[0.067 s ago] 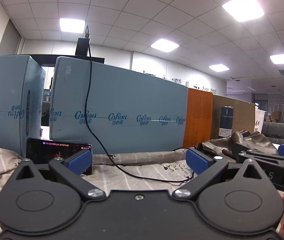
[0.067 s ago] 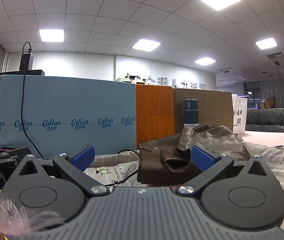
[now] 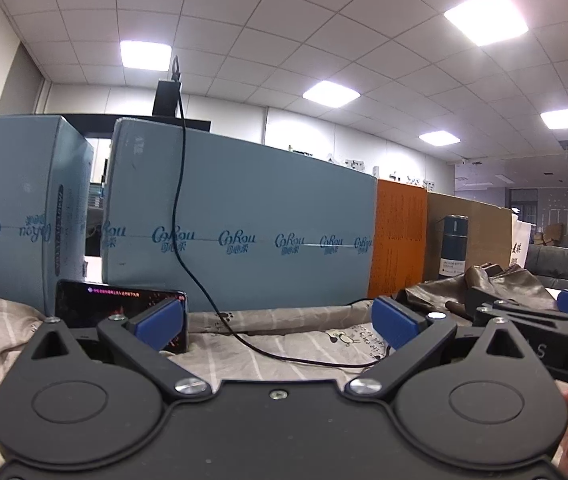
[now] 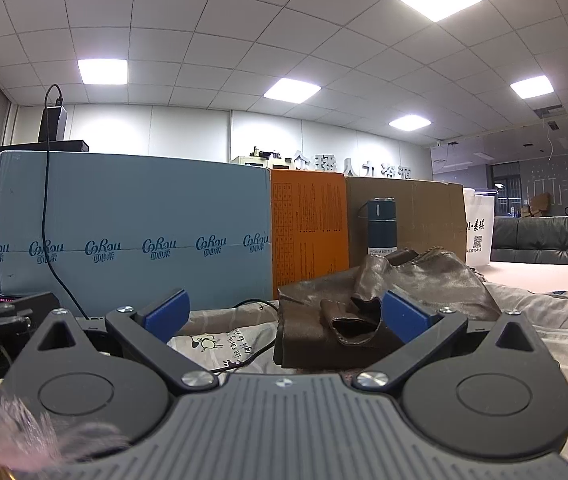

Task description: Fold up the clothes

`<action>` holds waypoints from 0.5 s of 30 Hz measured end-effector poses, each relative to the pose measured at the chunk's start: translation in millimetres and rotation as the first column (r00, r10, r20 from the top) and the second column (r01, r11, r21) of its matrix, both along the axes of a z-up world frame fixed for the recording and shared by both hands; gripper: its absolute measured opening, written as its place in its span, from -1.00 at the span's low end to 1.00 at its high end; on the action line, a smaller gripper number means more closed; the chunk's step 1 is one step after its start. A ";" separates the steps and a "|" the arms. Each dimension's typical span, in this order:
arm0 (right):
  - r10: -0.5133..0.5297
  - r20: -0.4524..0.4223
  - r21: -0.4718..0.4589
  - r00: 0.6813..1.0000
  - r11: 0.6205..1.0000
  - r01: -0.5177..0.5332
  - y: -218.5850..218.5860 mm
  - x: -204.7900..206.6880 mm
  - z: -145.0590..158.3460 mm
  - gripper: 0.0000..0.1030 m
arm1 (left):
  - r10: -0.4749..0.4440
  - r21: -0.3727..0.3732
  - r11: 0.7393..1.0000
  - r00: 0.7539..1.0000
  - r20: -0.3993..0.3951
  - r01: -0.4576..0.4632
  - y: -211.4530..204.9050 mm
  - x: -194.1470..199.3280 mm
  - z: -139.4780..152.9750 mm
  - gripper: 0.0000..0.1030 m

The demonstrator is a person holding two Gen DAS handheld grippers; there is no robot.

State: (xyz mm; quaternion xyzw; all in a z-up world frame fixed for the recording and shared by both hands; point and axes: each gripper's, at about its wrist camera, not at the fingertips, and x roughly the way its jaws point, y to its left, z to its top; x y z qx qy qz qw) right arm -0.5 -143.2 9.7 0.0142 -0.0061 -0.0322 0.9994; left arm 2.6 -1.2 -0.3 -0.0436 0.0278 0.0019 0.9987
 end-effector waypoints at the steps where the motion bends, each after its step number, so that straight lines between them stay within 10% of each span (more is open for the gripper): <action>1: 0.000 0.006 -0.008 1.000 1.000 0.000 0.0 -0.2 -0.4 1.00 | 0.000 0.002 1.000 1.000 0.000 0.000 -0.5 1.6 -0.1 1.00; 15: -0.009 0.018 0.012 1.000 1.000 0.009 -1.3 0.3 -2.0 1.00 | 0.009 0.032 0.999 0.999 0.036 -0.010 -4.5 -10.6 0.2 1.00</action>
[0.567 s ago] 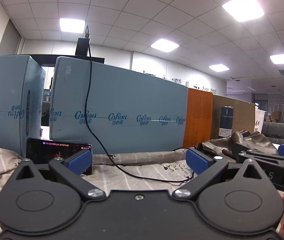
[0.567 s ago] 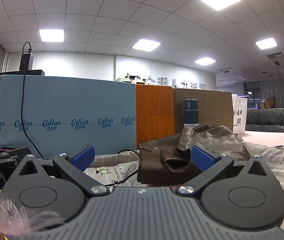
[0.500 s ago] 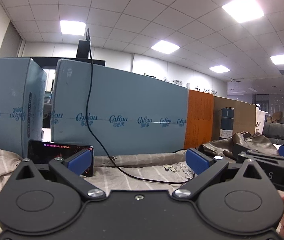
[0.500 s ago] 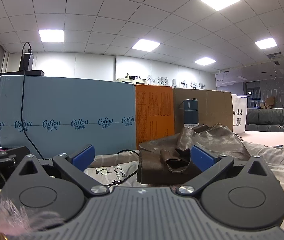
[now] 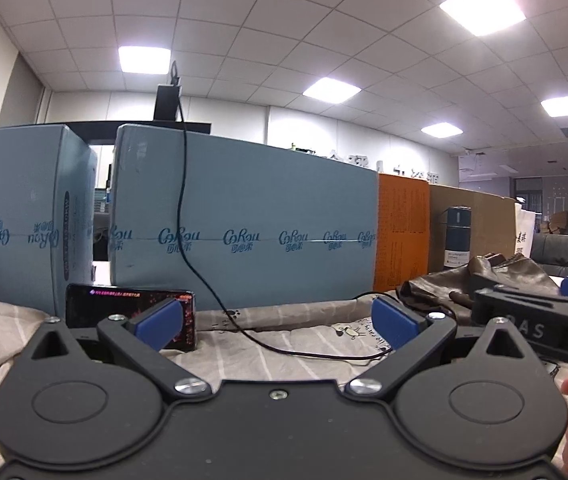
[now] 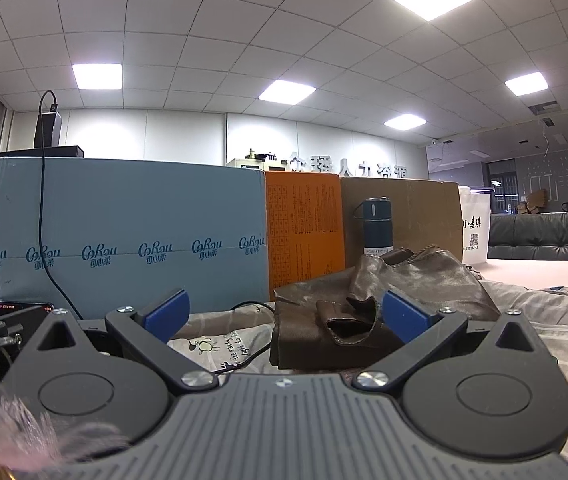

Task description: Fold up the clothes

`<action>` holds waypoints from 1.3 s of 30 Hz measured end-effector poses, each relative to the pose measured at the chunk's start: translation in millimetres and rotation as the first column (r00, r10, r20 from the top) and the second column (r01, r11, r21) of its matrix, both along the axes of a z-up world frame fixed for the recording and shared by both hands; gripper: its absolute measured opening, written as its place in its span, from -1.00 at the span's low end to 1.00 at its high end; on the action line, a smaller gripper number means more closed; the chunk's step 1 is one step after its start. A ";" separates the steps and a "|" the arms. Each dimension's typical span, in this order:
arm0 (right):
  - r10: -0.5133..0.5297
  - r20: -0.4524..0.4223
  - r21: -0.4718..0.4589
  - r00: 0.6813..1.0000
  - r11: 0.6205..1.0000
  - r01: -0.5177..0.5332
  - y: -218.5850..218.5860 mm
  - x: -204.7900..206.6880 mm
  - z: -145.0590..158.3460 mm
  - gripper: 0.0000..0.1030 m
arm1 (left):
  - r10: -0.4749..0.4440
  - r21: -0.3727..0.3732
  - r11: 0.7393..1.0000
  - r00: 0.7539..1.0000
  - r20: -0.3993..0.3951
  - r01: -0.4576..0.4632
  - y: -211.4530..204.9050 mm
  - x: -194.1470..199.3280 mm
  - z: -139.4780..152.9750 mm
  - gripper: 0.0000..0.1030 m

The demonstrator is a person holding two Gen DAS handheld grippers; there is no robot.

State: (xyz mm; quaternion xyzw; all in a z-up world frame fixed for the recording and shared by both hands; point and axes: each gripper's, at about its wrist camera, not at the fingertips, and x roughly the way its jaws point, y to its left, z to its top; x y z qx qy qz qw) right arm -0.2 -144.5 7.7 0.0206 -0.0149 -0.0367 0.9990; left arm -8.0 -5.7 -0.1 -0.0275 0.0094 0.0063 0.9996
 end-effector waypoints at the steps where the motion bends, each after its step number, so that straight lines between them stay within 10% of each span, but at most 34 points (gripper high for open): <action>1: -0.001 0.000 -0.001 1.000 1.000 0.001 0.3 -0.2 0.0 1.00 | -0.001 -0.003 1.000 1.000 0.000 0.001 0.4 0.2 0.0 1.00; 39: 0.006 -0.007 0.030 1.000 1.000 -0.006 -4.7 -0.5 1.3 1.00 | -0.001 -0.026 1.000 1.000 -0.005 0.001 4.1 2.3 -1.1 1.00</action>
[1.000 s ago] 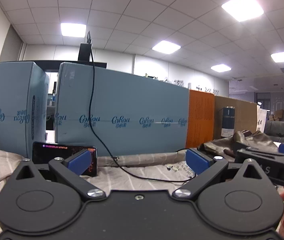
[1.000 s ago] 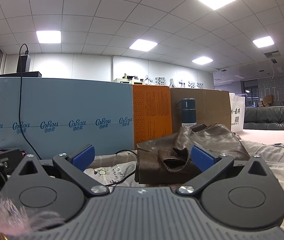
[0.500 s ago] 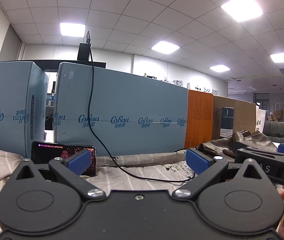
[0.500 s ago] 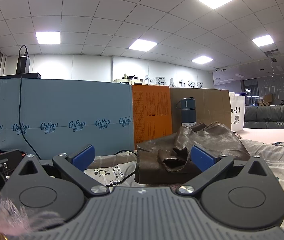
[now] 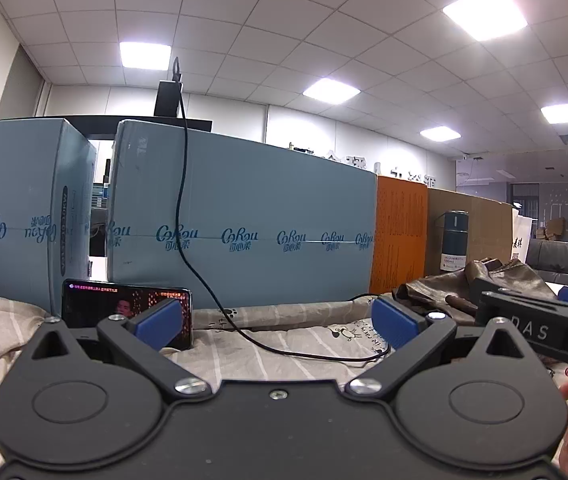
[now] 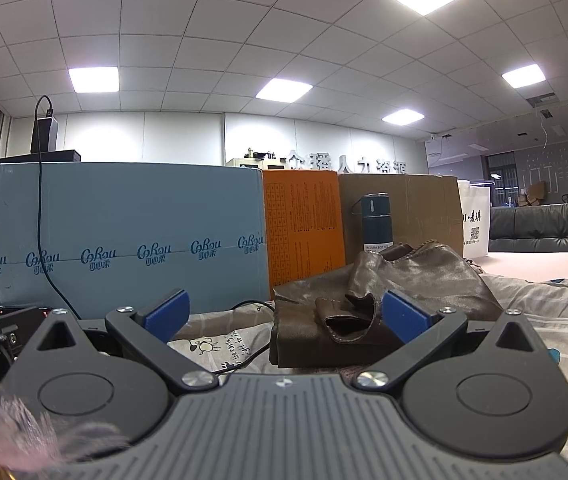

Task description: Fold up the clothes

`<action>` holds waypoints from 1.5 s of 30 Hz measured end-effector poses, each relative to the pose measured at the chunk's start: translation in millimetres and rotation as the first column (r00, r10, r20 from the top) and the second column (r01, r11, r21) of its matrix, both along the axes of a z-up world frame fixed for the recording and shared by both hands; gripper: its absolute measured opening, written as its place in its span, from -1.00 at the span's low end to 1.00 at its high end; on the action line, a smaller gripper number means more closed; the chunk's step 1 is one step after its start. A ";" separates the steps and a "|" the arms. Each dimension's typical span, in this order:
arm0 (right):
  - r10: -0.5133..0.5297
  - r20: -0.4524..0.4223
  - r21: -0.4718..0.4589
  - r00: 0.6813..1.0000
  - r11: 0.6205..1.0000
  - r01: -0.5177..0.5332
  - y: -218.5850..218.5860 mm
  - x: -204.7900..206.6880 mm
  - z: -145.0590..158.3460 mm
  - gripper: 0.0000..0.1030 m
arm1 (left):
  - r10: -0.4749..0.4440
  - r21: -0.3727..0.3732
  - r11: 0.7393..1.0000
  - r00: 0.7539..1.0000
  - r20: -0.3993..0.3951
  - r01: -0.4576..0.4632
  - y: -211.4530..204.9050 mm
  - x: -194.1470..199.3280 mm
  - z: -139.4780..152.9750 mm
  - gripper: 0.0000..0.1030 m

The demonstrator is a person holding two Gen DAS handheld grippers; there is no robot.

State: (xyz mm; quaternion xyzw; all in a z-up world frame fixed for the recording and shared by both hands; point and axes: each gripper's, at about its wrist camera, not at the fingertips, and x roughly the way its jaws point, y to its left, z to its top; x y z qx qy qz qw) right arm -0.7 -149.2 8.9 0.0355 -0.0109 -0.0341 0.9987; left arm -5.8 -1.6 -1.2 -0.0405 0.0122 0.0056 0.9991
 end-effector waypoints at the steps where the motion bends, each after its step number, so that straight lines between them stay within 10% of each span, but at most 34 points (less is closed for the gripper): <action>1: 0.002 0.000 0.001 1.000 1.000 -0.002 -0.2 0.0 -0.1 1.00 | 0.000 0.000 1.000 1.000 -0.001 0.000 -0.1 0.3 -0.1 1.00; 45: 0.043 0.055 0.021 0.998 0.999 -0.044 -9.1 -8.9 -1.8 1.00 | -0.015 -0.007 1.000 1.000 0.003 0.015 0.9 -0.5 0.2 1.00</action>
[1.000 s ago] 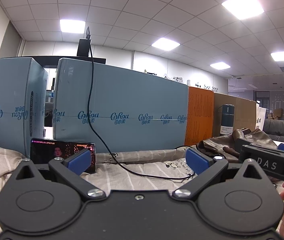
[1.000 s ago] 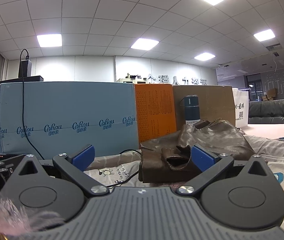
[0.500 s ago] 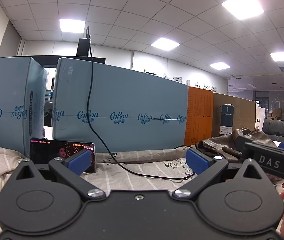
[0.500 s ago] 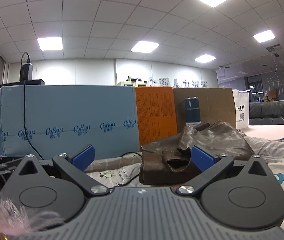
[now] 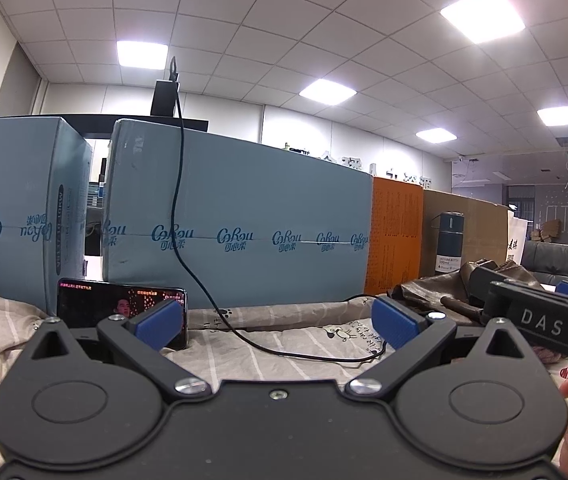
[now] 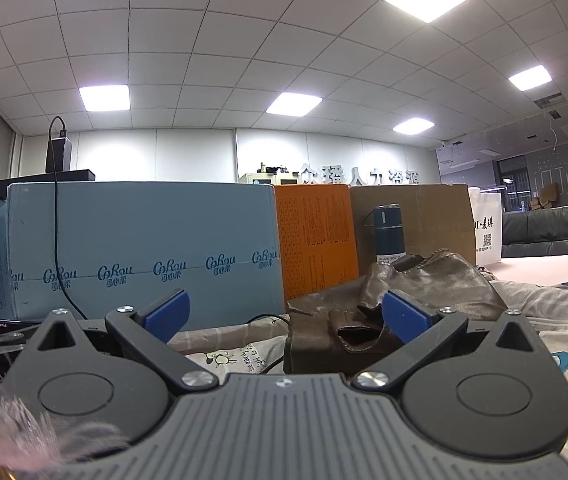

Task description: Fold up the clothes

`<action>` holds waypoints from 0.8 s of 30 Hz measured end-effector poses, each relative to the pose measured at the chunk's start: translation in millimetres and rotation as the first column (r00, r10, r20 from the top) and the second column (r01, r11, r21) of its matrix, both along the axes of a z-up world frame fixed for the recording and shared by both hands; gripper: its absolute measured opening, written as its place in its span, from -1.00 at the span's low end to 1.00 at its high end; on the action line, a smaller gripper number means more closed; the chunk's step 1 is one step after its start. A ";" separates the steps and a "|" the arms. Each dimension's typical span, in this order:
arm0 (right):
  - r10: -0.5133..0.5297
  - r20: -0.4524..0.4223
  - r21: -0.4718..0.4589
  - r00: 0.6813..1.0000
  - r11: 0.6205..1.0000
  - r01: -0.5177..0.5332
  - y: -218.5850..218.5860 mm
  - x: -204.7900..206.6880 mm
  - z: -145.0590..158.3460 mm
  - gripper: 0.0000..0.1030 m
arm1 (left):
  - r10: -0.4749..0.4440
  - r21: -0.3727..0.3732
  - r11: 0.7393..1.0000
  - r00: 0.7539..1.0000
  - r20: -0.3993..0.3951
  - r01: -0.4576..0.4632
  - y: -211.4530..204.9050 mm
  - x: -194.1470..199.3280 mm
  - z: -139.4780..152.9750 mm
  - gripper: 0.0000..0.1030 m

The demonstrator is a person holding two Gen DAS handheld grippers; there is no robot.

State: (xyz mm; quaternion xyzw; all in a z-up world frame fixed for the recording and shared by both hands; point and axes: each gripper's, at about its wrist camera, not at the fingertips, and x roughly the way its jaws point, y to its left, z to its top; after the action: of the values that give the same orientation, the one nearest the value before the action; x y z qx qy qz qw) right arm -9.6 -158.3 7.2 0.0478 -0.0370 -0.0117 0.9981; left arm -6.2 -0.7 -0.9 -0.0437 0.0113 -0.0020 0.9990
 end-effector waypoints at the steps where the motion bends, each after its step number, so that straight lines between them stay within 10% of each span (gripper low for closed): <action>1: -0.001 0.001 0.000 1.000 1.000 0.001 -0.7 -0.2 -0.3 1.00 | 0.000 0.000 1.000 1.000 0.000 0.000 0.4 0.1 0.1 1.00; 24: -0.003 0.012 0.000 1.000 1.000 0.003 -1.4 -0.8 1.2 1.00 | -0.002 -0.001 1.000 1.000 0.001 0.002 0.8 1.1 0.6 1.00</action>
State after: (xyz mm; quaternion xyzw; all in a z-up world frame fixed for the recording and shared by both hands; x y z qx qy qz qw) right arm -10.4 -159.7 8.4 0.0479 -0.0431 -0.0131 0.9978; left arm -5.1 0.1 -0.4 -0.0444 0.0106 -0.0030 0.9990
